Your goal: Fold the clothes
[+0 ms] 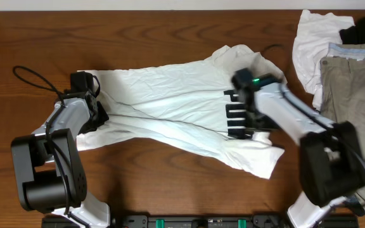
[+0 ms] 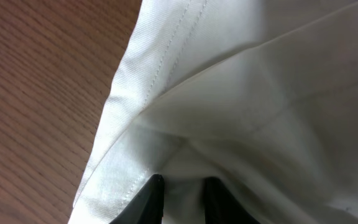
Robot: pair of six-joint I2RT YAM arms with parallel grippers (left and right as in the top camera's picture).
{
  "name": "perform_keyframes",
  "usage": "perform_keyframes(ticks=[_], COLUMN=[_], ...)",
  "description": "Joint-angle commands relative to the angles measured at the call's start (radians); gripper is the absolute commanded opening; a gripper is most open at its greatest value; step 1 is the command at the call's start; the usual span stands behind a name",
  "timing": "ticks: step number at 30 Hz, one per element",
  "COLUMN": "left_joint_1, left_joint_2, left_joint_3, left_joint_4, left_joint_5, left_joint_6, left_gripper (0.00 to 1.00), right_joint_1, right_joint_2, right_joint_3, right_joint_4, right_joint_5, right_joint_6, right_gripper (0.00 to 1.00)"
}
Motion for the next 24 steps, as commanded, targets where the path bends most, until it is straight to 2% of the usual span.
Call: perform_keyframes(ticks=[1, 4, 9, 13, 16, 20, 22, 24], left_joint_1=[0.000, 0.000, 0.000, 0.000, 0.000, 0.000, 0.000, 0.000], left_joint_2=[0.055, 0.055, 0.055, 0.055, 0.055, 0.055, 0.055, 0.055], left_joint_3=[-0.037, -0.037, -0.037, -0.037, -0.037, -0.037, -0.037, -0.037], left_joint_4=[-0.013, -0.013, -0.013, -0.014, -0.014, -0.013, -0.013, -0.014], left_joint_5=[0.051, 0.051, 0.051, 0.051, 0.051, 0.051, 0.051, 0.051], left_joint_6=[0.002, 0.002, 0.002, 0.002, 0.002, 0.002, 0.002, 0.002], left_gripper=[0.24, 0.24, 0.24, 0.24, 0.24, 0.24, 0.24, 0.24], right_joint_1=[-0.107, -0.181, -0.199, -0.199, -0.189, -0.142, -0.114, -0.105], right_joint_2=[-0.114, -0.163, -0.177, -0.177, -0.180, -0.191, -0.192, -0.193], right_joint_3=[0.012, 0.012, 0.012, 0.012, 0.012, 0.012, 0.010, -0.001], right_joint_4=[-0.058, -0.071, -0.077, -0.091, -0.083, -0.076, -0.091, -0.088], right_joint_5=[0.166, 0.138, 0.103, 0.083, 0.013, -0.155, -0.232, -0.246], right_joint_6=[0.251, 0.219, 0.128, 0.092, -0.062, -0.347, -0.427, -0.428], right_gripper=[0.01, 0.07, 0.19, 0.20, 0.16, 0.14, 0.16, 0.17])
